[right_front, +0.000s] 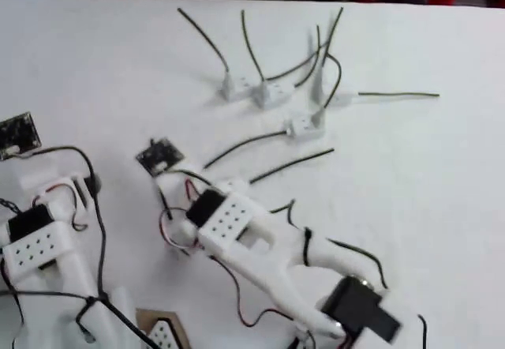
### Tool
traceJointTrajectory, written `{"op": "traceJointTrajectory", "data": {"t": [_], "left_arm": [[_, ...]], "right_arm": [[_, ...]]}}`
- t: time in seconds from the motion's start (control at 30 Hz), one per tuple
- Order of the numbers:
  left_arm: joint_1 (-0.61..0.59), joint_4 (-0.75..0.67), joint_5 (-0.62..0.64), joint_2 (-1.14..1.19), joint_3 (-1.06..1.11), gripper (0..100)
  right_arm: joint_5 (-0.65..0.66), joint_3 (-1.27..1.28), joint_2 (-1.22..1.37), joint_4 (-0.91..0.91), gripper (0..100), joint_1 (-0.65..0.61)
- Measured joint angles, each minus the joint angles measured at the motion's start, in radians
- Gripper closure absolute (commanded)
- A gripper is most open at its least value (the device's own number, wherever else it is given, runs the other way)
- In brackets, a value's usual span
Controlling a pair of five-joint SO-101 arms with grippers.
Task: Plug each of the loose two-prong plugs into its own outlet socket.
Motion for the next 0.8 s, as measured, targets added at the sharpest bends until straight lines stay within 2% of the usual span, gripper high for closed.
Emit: {"op": "traceJointTrajectory", "data": {"t": [0.33, 0.63, 0.8], "left_arm": [[-0.011, -0.017, 0.000, 0.000, 0.008, 71], [-0.011, -0.017, 0.000, 0.000, 0.012, 71], [-0.011, -0.017, 0.000, 0.000, 0.012, 71]], "right_arm": [[-0.072, -0.003, 0.083, -0.138, 91.2, -0.049], [-0.109, -0.005, 0.141, -0.164, 91.2, -0.052], [-0.112, -0.097, 0.244, -0.169, 91.2, -0.058]]}}
